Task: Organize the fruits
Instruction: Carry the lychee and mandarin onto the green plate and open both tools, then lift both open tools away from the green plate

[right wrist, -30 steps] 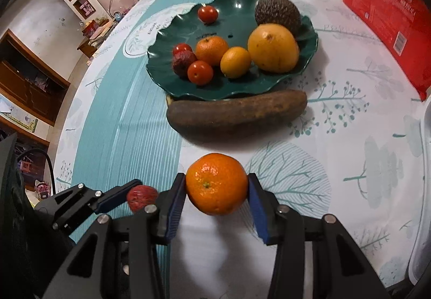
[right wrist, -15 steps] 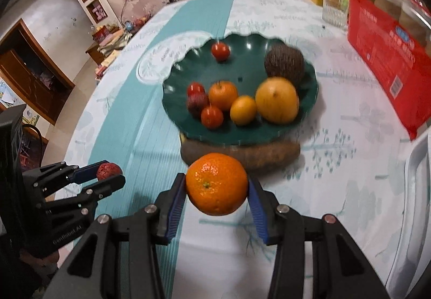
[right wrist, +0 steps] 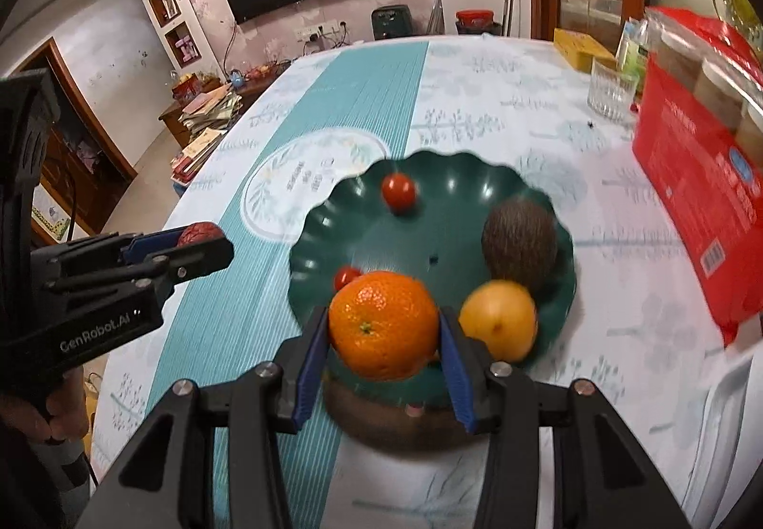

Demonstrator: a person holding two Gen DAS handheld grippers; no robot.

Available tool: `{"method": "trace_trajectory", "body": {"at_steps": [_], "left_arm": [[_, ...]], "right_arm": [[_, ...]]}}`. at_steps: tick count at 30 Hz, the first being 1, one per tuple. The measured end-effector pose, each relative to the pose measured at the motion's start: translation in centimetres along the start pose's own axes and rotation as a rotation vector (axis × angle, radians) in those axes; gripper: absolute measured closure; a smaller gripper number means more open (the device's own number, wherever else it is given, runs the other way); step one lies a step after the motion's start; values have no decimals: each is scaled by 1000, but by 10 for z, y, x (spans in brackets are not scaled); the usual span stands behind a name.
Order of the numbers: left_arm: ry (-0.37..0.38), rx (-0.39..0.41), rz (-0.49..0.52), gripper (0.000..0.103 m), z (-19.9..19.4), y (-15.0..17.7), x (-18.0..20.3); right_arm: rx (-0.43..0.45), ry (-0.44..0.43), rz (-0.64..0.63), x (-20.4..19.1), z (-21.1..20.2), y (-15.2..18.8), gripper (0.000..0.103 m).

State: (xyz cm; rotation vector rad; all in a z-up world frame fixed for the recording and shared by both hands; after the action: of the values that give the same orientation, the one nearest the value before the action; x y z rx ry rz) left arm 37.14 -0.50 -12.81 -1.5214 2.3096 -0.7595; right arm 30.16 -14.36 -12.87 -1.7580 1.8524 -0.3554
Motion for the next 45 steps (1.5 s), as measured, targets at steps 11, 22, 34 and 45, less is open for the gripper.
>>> {"method": "trace_trajectory", "body": {"at_steps": [11,22,34,45], "left_arm": [[64,-11,-75,73,57,-24,-3],[118,-55,-108,64,93,-23,-3],[33,-34,-139,43,51,-3,-14],[48,-35,-171,40,-18,67,-16]], "right_arm": [[15,3,-10,12,34,-19,58],[-40,4,-7,13,63,-14,56],[-10,46,-10,10,27,0,40],[50,104,-23,-8,-44,49,40]]}}
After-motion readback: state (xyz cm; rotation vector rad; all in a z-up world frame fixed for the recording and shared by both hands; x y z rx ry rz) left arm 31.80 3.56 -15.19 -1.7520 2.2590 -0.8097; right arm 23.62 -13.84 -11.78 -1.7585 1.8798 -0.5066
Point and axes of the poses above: each gripper's, at about its wrist camera, not at the fingertips, and z roughly the way its jaws point, x to its right, y to its underside, the point moved 1 cm from there along z, roughly the way its jaws point, and after that the axes turned 7 degrees about z, right-handed, at the moved point
